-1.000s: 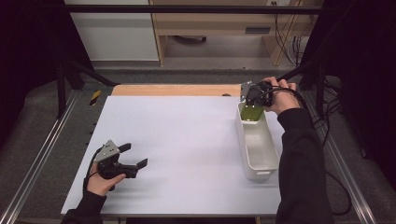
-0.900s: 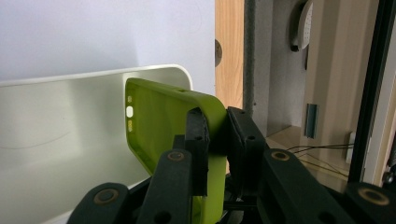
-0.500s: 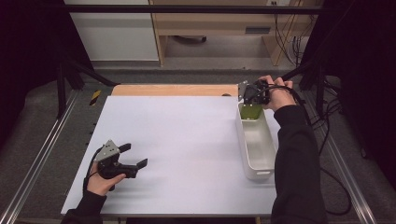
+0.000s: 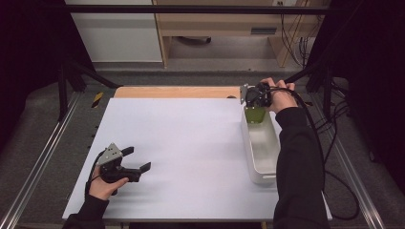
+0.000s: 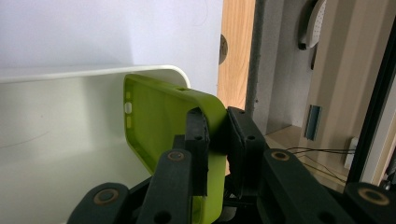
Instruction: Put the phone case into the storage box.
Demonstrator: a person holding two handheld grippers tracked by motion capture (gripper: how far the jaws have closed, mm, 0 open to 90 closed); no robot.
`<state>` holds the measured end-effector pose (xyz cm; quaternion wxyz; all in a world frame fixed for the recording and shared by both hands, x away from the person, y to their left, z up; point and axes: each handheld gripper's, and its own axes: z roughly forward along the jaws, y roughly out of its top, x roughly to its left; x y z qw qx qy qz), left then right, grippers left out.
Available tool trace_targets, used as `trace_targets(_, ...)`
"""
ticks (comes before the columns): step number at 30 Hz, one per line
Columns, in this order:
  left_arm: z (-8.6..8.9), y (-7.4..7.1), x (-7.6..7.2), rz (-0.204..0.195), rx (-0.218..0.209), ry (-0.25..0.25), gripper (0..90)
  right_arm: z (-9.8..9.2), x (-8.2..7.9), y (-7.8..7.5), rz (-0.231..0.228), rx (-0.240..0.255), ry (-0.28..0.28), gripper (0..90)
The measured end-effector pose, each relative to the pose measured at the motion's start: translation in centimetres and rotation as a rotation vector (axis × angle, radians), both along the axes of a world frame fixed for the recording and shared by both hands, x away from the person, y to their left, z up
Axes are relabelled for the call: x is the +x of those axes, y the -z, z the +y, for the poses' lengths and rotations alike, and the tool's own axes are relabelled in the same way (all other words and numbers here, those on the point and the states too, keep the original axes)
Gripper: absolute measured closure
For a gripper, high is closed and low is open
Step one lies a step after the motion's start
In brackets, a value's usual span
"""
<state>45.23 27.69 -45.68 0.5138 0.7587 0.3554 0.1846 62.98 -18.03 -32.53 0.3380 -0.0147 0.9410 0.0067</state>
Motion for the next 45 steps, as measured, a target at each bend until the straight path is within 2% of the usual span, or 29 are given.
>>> trace_targets(19, 0.0, 0.1, 0.0, 0.002, 0.003, 0.001, 3.1, -0.1, 0.7, 0.7, -0.014, -0.001, 0.018, 77.9)
trace_targets(26, 0.0, 0.1, 0.0, 0.002, 0.004, 0.002, 3.1, -0.1, 0.8, 0.6, -0.036, -0.002, 0.022, 72.2)
trace_targets(29, 0.0, 0.1, 0.0, 0.002, 0.003, 0.001, 3.1, -0.1, 0.7, 0.4, -0.047, 0.004, 0.028, 66.6)
trace_targets(32, 0.0, 0.1, 0.0, 0.001, 0.003, 0.001, 3.1, -0.1, 0.7, 0.2, -0.057, 0.021, 0.030, 59.8)
trace_targets(33, 0.0, 0.1, 0.0, 0.002, 0.003, 0.001, 3.1, -0.1, 0.6, 0.1, -0.058, 0.029, 0.039, 55.0)
trace_targets(35, 0.0, 0.1, 0.0, 0.002, 0.003, 0.000, 3.1, -0.2, 0.5, -0.1, -0.065, 0.062, 0.043, 53.3)
trace_targets(37, 0.0, 0.1, 0.0, 0.002, 0.002, 0.001, 3.1, -0.2, 0.4, -0.4, -0.064, 0.077, 0.058, 47.9)
trace_targets(43, 0.0, 0.0, 0.0, 0.004, 0.000, 0.002, 3.1, -0.2, -0.2, -1.1, -0.067, 0.165, 0.088, 37.2)
trace_targets(45, 0.0, 0.0, 0.0, 0.002, -0.002, 0.002, 3.1, -0.3, -0.5, -1.4, -0.068, 0.207, 0.090, 36.4)
